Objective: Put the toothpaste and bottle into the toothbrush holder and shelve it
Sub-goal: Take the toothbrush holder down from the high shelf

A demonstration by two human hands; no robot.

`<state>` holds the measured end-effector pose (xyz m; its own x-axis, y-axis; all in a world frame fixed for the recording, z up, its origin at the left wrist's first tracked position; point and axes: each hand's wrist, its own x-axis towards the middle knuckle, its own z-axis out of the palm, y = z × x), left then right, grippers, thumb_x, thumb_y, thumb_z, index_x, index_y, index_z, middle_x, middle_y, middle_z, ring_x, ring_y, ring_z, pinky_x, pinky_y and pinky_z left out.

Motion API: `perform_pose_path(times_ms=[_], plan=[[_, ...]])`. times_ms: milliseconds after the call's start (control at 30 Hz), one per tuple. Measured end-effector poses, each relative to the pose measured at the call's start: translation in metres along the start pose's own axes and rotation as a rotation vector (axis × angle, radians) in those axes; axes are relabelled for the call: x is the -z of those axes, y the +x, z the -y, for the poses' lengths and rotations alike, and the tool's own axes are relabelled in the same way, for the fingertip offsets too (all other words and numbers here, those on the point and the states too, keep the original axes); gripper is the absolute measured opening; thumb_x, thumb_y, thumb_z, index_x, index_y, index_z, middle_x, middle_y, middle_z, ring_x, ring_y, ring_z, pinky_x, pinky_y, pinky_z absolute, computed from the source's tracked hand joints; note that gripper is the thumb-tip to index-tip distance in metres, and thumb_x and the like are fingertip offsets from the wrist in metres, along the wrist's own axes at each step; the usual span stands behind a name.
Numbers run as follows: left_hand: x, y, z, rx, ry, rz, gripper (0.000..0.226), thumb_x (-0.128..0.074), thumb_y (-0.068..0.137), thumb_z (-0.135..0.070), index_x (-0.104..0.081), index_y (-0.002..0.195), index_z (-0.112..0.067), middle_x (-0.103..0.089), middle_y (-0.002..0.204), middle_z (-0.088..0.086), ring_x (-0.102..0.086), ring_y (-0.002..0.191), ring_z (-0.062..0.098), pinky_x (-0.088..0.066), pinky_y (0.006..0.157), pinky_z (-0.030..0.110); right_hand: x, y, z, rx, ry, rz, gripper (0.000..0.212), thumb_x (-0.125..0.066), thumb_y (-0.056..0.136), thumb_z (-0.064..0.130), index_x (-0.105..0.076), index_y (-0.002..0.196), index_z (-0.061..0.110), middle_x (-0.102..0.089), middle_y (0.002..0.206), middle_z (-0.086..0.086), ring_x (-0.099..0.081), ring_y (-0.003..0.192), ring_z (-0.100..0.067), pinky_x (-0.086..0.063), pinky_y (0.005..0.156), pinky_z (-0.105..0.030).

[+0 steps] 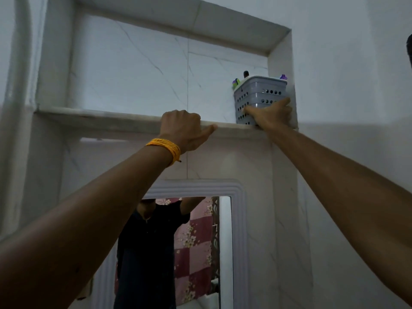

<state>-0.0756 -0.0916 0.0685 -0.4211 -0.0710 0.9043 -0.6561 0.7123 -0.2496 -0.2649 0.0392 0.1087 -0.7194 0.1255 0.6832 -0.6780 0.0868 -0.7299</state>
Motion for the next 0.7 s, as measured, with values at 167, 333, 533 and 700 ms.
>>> perform_pose_path(times_ms=[167,333,533,700], plan=[[0.005,-0.004,-0.003,0.017,-0.014,0.032,0.065,-0.03,0.094,-0.068,-0.058,0.09,-0.009,-0.063,0.083,0.012,-0.054,0.075,0.029,-0.039,0.073,0.036,0.014,-0.01,0.008,0.002,0.079,-0.002,0.118,-0.089,0.05,0.058,-0.034,0.143,0.011,-0.052,0.139,-0.015,-0.054,0.126,-0.035,-0.051,0.105,-0.052],[0.011,-0.021,-0.011,0.018,-0.078,0.07,0.062,-0.042,0.091,-0.063,-0.053,0.118,-0.007,-0.061,0.115,0.016,-0.054,0.107,0.035,-0.037,0.099,0.046,0.041,-0.026,0.012,0.025,0.106,-0.008,0.11,-0.088,0.06,0.056,-0.033,0.144,0.011,-0.048,0.142,-0.012,-0.052,0.13,-0.033,-0.047,0.109,-0.053],[0.028,-0.074,-0.031,0.065,-0.258,0.012,0.06,-0.054,0.088,-0.046,-0.045,0.132,-0.008,-0.049,0.133,0.017,-0.044,0.126,0.037,-0.038,0.106,0.05,0.088,-0.063,0.01,0.085,0.22,0.006,0.109,-0.091,0.06,0.049,-0.034,0.144,0.01,-0.049,0.138,-0.008,-0.053,0.13,-0.028,-0.049,0.108,-0.053],[0.03,-0.163,-0.059,0.173,-0.363,0.005,0.05,-0.053,0.089,-0.036,-0.05,0.129,-0.006,-0.058,0.126,0.016,-0.053,0.116,0.035,-0.044,0.096,0.046,0.122,-0.139,-0.033,0.058,0.318,0.154,0.122,-0.092,0.042,0.047,-0.037,0.144,0.01,-0.05,0.134,-0.006,-0.056,0.124,-0.027,-0.056,0.099,-0.053]])
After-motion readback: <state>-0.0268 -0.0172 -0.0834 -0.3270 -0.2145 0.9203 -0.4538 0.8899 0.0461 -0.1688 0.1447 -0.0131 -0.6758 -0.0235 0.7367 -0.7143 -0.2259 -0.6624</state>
